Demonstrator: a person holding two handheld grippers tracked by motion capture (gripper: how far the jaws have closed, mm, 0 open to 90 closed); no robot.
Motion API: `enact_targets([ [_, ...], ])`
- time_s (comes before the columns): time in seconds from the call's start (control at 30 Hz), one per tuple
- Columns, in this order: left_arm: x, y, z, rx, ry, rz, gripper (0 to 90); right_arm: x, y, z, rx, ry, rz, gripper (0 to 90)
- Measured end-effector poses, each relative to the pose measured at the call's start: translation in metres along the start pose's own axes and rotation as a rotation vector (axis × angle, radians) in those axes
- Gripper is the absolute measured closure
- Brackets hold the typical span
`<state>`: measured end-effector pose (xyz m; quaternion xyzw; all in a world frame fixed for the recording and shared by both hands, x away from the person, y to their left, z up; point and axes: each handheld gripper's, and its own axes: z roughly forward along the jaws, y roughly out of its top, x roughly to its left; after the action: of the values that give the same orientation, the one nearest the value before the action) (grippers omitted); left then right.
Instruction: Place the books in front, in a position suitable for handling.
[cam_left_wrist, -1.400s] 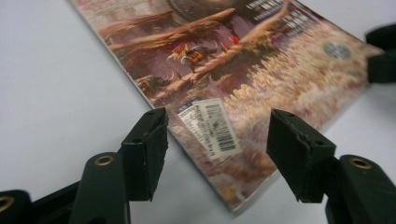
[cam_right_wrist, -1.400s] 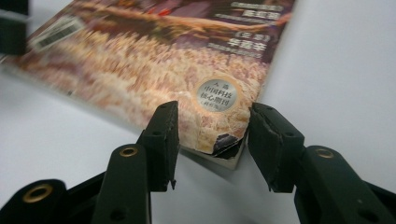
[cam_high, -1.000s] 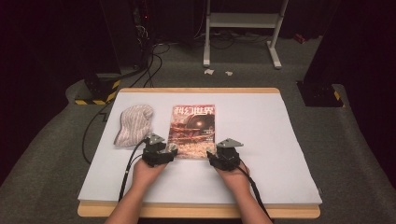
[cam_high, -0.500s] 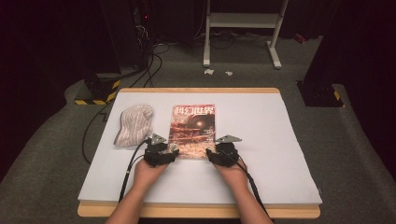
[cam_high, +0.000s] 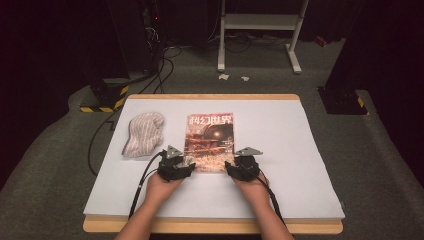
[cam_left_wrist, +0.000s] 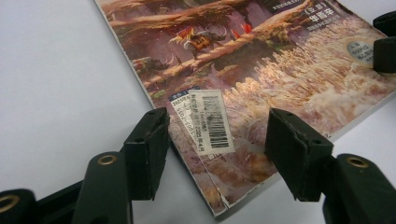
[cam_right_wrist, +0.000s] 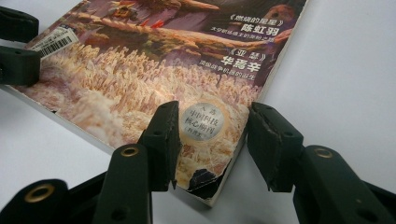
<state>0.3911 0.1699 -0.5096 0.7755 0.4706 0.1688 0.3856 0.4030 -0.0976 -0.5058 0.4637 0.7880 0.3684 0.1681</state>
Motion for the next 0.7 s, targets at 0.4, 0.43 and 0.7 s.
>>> enact_targets([
  [0.4, -0.008, 0.006, 0.002, -0.002, 0.009, 0.029, 40.3, -0.010, -0.012, -0.014, 0.007, 0.014, -0.004, 43.6],
  [0.43, -0.005, 0.010, 0.007, 0.002, 0.020, 0.027, 39.2, -0.011, -0.008, -0.011, 0.011, 0.002, 0.000, 43.2],
  [0.7, 0.015, 0.034, 0.035, 0.014, 0.008, -0.045, 39.2, -0.028, 0.021, 0.019, 0.020, 0.001, 0.054, 43.5],
])
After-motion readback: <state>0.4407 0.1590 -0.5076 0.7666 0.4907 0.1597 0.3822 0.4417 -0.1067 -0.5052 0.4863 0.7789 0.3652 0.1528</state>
